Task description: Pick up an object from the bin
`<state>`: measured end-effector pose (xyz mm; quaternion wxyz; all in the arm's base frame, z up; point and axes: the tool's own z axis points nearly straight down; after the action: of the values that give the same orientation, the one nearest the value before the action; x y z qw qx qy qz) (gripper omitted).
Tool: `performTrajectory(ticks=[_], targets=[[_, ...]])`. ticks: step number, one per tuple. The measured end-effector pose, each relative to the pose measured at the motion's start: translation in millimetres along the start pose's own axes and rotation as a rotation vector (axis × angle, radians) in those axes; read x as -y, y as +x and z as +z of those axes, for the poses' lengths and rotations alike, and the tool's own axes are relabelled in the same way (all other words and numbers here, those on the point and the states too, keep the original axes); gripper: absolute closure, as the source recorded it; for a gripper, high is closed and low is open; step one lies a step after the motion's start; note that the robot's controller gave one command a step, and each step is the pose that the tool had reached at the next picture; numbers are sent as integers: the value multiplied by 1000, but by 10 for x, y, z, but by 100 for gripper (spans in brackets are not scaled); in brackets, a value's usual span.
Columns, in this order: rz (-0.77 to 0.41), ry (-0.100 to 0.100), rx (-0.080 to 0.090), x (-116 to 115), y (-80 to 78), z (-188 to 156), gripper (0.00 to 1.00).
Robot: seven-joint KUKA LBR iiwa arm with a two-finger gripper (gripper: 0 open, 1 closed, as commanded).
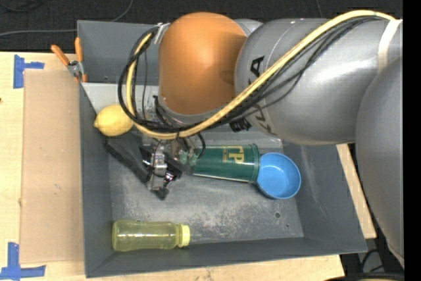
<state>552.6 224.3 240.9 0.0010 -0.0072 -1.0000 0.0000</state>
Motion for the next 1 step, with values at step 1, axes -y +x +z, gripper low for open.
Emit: performTrajectory(ticks=[1], targets=[[0, 0, 0, 0, 0, 0, 0]])
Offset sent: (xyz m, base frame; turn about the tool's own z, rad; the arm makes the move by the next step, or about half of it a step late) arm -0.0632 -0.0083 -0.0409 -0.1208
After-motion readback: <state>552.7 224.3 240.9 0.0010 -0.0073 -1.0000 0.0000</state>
